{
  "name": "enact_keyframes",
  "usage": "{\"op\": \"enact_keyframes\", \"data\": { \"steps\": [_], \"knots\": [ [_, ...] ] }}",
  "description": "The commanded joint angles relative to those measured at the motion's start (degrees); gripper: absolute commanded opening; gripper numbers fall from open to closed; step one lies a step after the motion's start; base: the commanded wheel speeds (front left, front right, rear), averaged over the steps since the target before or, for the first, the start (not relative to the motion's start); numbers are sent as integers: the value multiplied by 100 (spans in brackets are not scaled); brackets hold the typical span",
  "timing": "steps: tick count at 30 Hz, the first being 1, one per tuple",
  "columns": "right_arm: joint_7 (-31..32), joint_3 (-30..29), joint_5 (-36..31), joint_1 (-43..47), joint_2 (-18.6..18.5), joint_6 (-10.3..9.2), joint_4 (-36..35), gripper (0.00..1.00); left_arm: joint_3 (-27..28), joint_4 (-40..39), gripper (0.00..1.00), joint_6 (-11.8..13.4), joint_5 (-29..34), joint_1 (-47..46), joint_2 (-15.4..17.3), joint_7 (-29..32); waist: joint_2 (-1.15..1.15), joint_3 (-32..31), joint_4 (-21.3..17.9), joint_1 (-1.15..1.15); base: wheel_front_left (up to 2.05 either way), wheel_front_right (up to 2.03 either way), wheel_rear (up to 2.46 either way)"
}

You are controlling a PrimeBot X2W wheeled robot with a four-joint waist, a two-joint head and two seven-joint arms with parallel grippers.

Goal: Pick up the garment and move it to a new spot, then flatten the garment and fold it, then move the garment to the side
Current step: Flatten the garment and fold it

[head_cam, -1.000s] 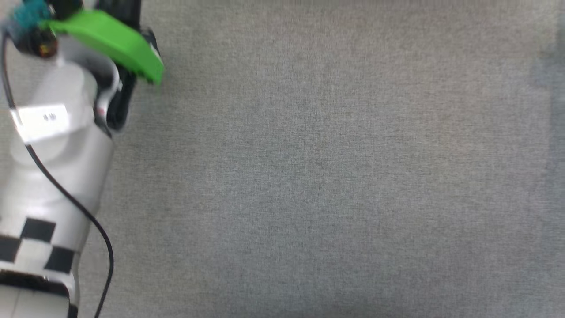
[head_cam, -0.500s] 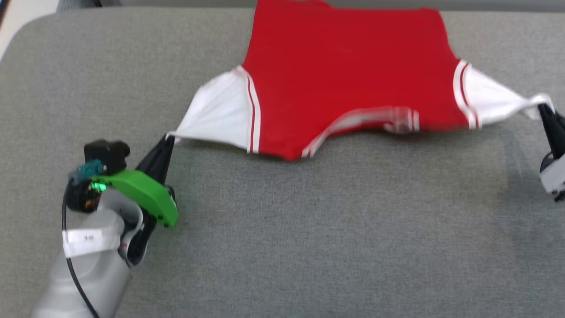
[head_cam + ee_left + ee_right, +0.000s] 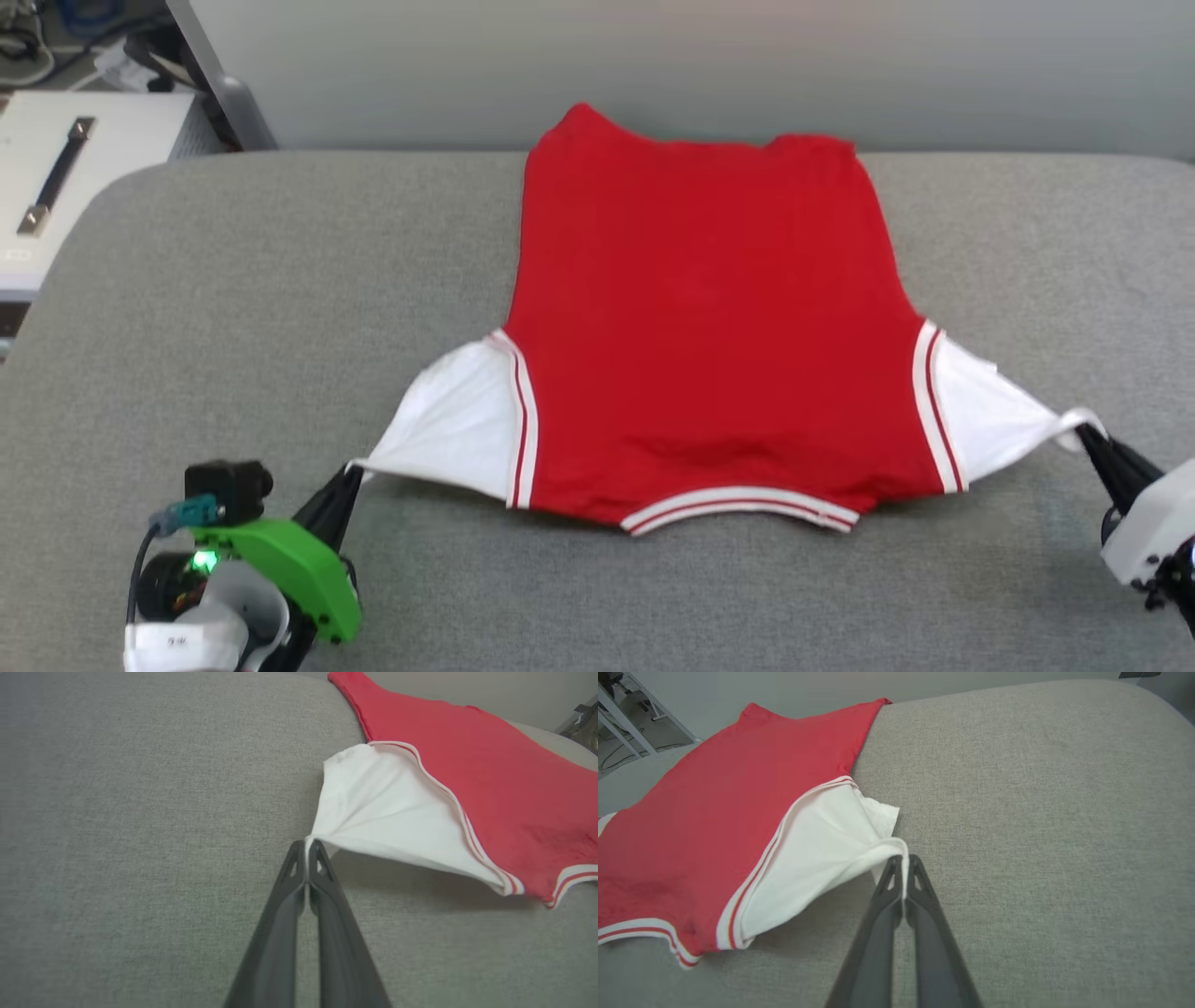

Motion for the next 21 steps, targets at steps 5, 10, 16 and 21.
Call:
{"op": "enact_keyframes", "data": {
  "steps": [5,10,16,21],
  "knots": [
    [266,-30,225,568,-50,-10,-51,0,13,-494,0,177,-171,680,296,123,0,-623,-102,1,0,0,0],
    [575,-63,407,1178,-243,-10,-429,0,-23,-1212,0,327,-221,1298,542,210,0,-787,-94,1,0,0,0],
    [960,-241,432,1850,-476,-10,-812,0,-62,-1816,0,523,-577,1974,754,709,0,-820,-85,1,0,0,0],
    [1239,-508,377,2204,-564,-10,-1107,0,-113,-2211,0,594,-782,2249,873,1040,0,-748,-85,1,0,0,0]
  ]
}}
